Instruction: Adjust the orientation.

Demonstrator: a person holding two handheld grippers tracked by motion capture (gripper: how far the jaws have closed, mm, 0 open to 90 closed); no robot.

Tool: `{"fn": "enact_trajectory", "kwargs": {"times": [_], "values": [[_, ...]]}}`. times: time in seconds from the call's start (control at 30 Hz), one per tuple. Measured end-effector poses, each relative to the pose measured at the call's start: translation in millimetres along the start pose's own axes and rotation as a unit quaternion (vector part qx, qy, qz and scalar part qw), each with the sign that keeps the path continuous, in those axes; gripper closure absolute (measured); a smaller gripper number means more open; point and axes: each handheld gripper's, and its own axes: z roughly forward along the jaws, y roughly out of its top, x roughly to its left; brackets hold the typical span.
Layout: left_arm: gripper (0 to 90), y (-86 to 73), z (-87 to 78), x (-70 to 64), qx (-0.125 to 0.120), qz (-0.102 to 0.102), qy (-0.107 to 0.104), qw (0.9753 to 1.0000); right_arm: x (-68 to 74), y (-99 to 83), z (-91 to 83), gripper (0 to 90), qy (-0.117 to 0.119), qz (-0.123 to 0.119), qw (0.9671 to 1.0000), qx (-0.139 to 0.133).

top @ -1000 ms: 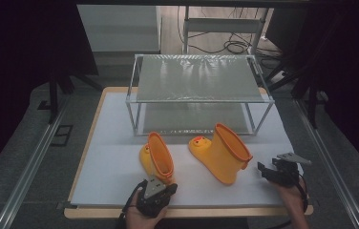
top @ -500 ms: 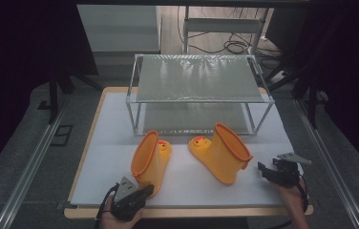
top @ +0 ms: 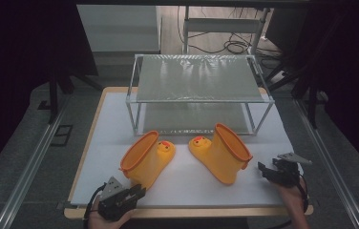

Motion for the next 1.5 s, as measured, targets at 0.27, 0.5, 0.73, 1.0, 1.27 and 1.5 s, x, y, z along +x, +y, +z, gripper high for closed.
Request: {"fn": "enact_trajectory", "kwargs": {"times": [0.27, 0.5, 0.73, 1.0, 1.27, 1.5], "values": [[63.0, -9.1, -24.1, 44.1, -0.019, -0.067, 0.031, 0.9971, -0.3, 0.8, -1.4, 38.7, 0.006, 0.001, 1.0, -0.005], [57.4, 10.8, -5.4, 69.7, 0.02, -0.07, 0.021, 0.9971, 3.4, 1.2, 1.1, 40.2, 0.015, -0.005, 0.9999, 0.002], [55.6, 28.7, 12.3, 81.5, 0.039, -0.077, 0.026, 0.996, 5.8, 1.0, 0.4, 41.5, 0.034, -0.019, 0.9992, -0.004], [52.2, 28.0, 14.9, 82.9, 0.037, -0.079, 0.019, 0.996, 5.1, 1.0, -2.7, 51.9, 0.06, -0.017, 0.998, -0.006], [50.1, 28.6, 14.1, 85.4, 0.036, -0.077, 0.016, 0.9963, 17.5, 1.7, -2.1, 71.1, 0.1, -0.062, 0.993, 0.007], [49.7, 29.3, 13.0, 84.8, 0.038, -0.075, 0.013, 0.9964, 24.1, 4.4, -5.3, 87.3, 0.14, -0.091, 0.9857, 0.02]]}}
